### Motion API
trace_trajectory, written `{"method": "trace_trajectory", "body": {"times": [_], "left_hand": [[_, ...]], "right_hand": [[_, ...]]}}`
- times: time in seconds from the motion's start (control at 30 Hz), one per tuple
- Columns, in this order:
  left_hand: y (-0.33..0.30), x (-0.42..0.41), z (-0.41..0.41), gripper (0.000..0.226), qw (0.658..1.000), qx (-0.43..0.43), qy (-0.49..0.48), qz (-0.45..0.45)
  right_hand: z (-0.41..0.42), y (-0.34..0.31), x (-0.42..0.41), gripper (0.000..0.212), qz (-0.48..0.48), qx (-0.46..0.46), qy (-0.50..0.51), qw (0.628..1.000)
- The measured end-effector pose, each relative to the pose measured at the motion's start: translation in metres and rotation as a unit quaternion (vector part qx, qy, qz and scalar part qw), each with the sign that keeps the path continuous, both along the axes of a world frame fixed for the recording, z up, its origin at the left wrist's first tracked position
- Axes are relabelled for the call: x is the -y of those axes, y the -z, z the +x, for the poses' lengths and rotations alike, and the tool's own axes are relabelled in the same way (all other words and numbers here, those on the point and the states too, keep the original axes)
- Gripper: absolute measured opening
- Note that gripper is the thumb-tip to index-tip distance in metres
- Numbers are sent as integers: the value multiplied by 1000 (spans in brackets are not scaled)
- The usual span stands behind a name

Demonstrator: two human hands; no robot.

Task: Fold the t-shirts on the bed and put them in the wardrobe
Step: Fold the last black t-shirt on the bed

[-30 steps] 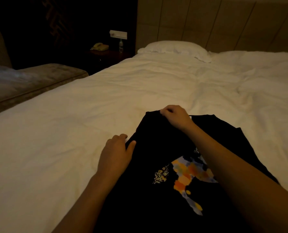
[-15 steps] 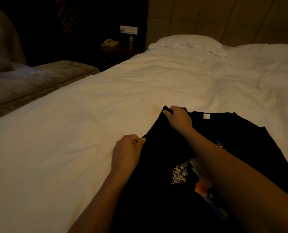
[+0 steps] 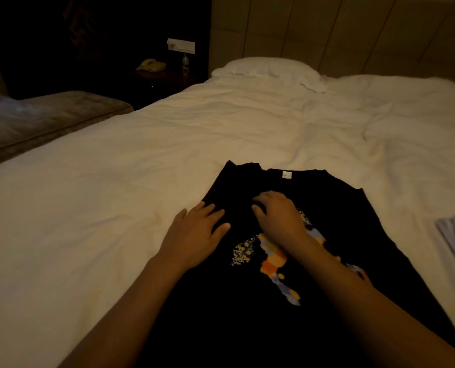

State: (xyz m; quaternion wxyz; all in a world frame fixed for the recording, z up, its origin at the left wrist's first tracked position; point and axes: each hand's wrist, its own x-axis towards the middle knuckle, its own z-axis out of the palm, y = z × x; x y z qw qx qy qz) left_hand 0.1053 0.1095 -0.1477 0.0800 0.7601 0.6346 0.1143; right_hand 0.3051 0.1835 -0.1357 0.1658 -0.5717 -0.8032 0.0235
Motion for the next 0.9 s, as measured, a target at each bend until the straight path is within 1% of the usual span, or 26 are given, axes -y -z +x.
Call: {"method": "trace_trajectory", "body": {"times": [0.07, 0.13, 0.23, 0.3, 0.4, 0.5, 0.6, 0.67, 0.77, 0.83, 0.9], "left_hand": [[-5, 4, 4, 71, 1000, 8, -9, 17], [-14, 8, 10, 75, 998, 39, -13, 38], [-28, -5, 29, 58, 994, 91, -4, 58], [-33, -27, 45, 53, 994, 94, 19, 59], [-33, -70, 66, 56, 996, 69, 37, 47], [-29, -115, 75, 55, 998, 29, 43, 47], [-24, -154, 74, 46, 996, 7, 22, 91], [-19, -175, 72, 46, 993, -11, -9, 114], [-13, -200, 67, 50, 994, -6, -63, 88], [-8, -211, 64, 53, 992, -13, -93, 79], [-1, -219, 62, 54, 991, -19, -97, 85]], "right_hand": [[11, -7, 7, 38, -6, -34, 4, 999], [26, -16, 12, 38, 23, -67, 18, 997], [59, -28, 7, 36, 73, -94, 50, 992], [85, -28, -6, 38, 77, -123, 89, 985], [124, -24, -31, 41, 51, -157, 142, 976], [154, -20, -57, 45, 28, -143, 182, 972], [174, -13, -82, 53, -1, -113, 198, 974], [180, -7, -99, 56, -20, -104, 198, 974], [183, 0, -119, 51, 10, -80, 192, 978], [183, 5, -127, 48, 40, -84, 180, 979], [184, 11, -129, 45, 47, -80, 176, 980]]}}
